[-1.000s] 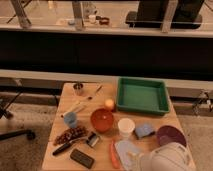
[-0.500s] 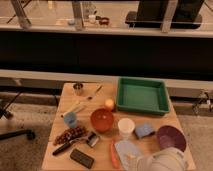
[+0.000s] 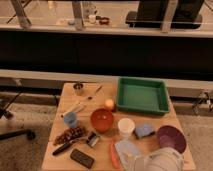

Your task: Place pepper in red bowl

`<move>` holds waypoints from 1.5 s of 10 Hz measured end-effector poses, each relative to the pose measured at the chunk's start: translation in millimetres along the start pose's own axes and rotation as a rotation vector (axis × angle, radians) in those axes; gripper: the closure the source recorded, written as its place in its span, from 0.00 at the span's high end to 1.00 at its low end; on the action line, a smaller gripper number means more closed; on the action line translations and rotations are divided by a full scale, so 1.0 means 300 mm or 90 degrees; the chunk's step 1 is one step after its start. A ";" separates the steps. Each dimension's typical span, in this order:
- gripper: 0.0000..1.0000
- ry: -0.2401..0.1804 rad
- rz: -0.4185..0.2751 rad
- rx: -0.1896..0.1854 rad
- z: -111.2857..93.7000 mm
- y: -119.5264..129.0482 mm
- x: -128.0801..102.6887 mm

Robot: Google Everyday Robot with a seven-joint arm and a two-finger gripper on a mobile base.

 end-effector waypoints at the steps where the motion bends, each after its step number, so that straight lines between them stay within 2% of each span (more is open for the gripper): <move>1: 0.80 -0.001 0.006 0.001 0.009 -0.005 -0.005; 7: 0.80 -0.009 0.054 0.002 0.092 -0.018 -0.037; 15: 0.80 -0.013 0.073 0.002 0.173 -0.034 -0.073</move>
